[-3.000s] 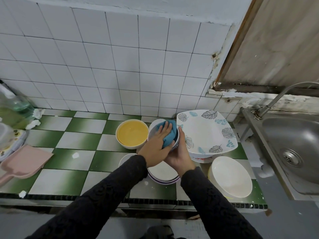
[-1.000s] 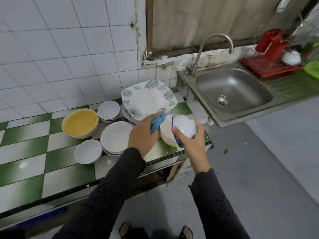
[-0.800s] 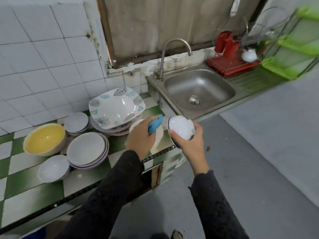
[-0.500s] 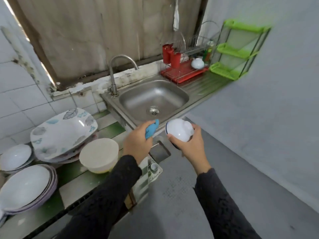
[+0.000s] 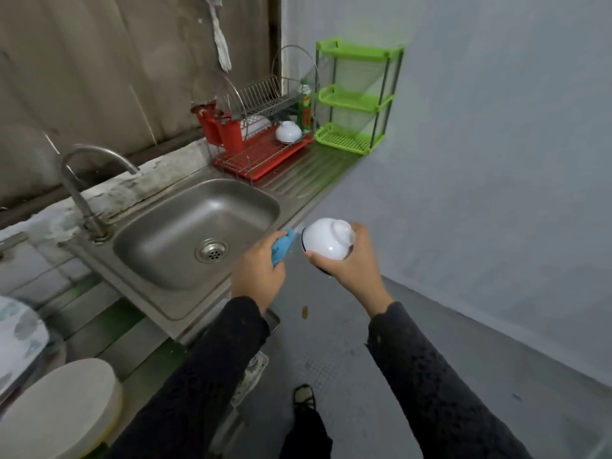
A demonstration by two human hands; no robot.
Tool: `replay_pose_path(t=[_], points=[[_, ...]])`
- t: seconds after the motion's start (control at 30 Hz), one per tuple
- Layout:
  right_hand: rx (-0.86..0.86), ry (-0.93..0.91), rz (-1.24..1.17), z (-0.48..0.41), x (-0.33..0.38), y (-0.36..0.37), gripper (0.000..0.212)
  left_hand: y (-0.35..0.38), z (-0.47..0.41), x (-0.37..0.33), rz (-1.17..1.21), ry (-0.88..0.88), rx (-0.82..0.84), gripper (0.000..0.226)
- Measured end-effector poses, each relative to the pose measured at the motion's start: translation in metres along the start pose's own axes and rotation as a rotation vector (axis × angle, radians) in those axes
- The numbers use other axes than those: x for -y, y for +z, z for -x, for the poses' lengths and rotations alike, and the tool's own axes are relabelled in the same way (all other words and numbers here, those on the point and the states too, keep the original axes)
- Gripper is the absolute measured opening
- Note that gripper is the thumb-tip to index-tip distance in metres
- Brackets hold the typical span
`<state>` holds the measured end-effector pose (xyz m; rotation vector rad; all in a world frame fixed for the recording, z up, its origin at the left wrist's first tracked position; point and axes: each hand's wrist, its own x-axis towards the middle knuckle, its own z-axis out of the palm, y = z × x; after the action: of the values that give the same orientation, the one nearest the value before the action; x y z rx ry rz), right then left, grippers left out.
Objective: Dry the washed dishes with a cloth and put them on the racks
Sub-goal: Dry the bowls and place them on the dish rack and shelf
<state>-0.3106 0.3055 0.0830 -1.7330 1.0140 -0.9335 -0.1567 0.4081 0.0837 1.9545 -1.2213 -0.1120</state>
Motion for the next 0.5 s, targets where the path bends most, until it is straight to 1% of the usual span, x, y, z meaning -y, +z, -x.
replay_pose_path(t=[0.1, 0.27, 0.4, 0.5], points=[[-0.024, -0.009, 0.024, -0.051, -0.017, -0.006, 0.083, 0.029, -0.046, -0.001, -0.007, -0.001, 0.01, 0.05], [-0.031, -0.033, 0.074, -0.142, -0.025, -0.013, 0.078, 0.065, -0.133, -0.005, 0.033, -0.064, 0.031, 0.05], [-0.004, -0.056, 0.126, -0.231, -0.031, -0.016, 0.084, 0.091, -0.218, -0.012, 0.012, -0.094, 0.032, 0.047], [0.004, -0.07, 0.147, -0.282, -0.039, -0.016, 0.087, 0.107, -0.265, -0.012, 0.032, -0.066, 0.011, 0.048]])
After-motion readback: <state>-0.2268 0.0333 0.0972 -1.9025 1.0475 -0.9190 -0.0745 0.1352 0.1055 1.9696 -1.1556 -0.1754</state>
